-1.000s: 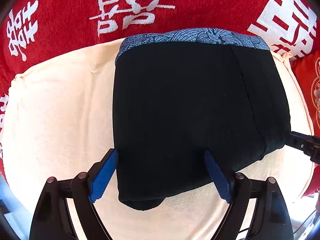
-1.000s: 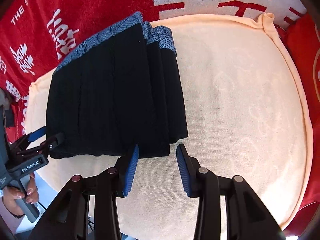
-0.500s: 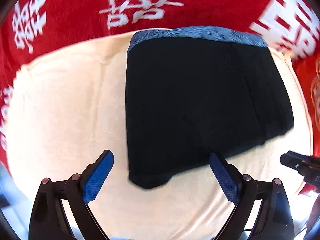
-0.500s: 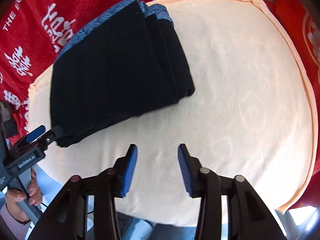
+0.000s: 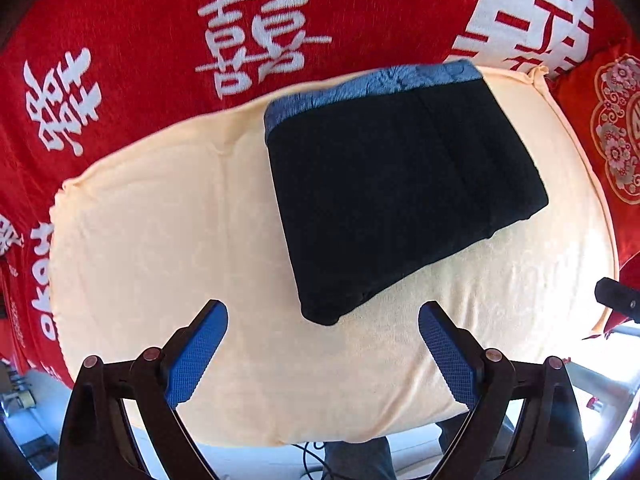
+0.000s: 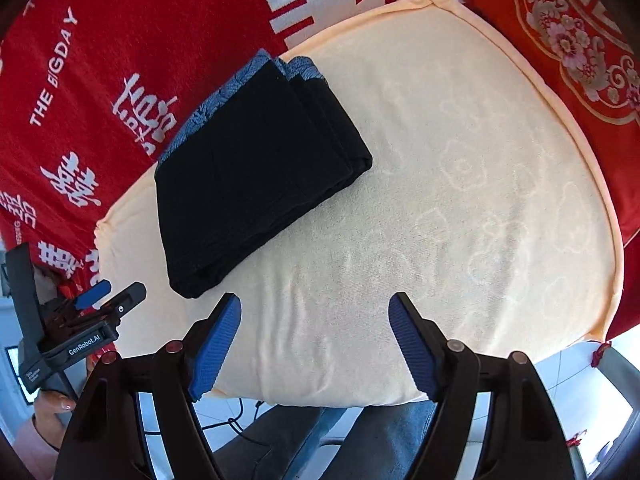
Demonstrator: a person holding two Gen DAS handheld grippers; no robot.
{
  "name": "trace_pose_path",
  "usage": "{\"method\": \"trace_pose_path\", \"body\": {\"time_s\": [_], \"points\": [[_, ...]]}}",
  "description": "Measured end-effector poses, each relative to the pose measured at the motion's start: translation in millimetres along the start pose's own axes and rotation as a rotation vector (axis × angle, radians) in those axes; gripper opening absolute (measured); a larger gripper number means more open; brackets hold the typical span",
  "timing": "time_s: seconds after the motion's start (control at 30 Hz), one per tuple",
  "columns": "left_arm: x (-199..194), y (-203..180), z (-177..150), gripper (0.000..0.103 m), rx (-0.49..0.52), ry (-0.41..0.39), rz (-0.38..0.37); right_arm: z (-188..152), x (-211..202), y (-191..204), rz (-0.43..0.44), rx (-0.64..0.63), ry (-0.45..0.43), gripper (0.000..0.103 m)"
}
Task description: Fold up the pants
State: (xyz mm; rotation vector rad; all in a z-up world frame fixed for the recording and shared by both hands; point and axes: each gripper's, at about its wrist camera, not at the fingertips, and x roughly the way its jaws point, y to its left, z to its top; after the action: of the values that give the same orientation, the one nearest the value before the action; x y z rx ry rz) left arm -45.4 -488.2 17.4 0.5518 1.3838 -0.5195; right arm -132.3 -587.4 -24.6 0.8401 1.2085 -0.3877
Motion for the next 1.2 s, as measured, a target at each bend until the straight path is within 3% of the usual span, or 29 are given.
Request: {"method": "trace_pose_path", "body": {"time_s": [0.23, 0.6, 0.8, 0.93, 1.07, 1.2], "points": [[-14, 14, 3, 0.097, 0.023, -0.049, -0.021, -6, -6, 5, -0.008, 0.062, -0.038, 0.08], [-5, 43, -13, 0.097, 0.009, -0.034, -0.049, -49, 6, -16, -0.018, 0.154, -0.048, 0.08], [5, 49, -16, 0.097, 0.01, -0.045, -0.045, -49, 16, -24, 0.006, 0.167, -0.043, 0.08], [26, 54, -17, 0.097, -0.029, -0.035, -0.043, -35, 45, -31, 0.037, 0.163, -0.001, 0.08], [40, 65, -12, 0.097, -0.112, -0.038, -0.079, -5, 59, -26, -0.02, 0.036, 0.015, 0.08], [55, 71, 3, 0.097, -0.147, -0.056, -0.121, 45, 62, -25, 0.067, -0.049, -0.01, 0.08]]}}
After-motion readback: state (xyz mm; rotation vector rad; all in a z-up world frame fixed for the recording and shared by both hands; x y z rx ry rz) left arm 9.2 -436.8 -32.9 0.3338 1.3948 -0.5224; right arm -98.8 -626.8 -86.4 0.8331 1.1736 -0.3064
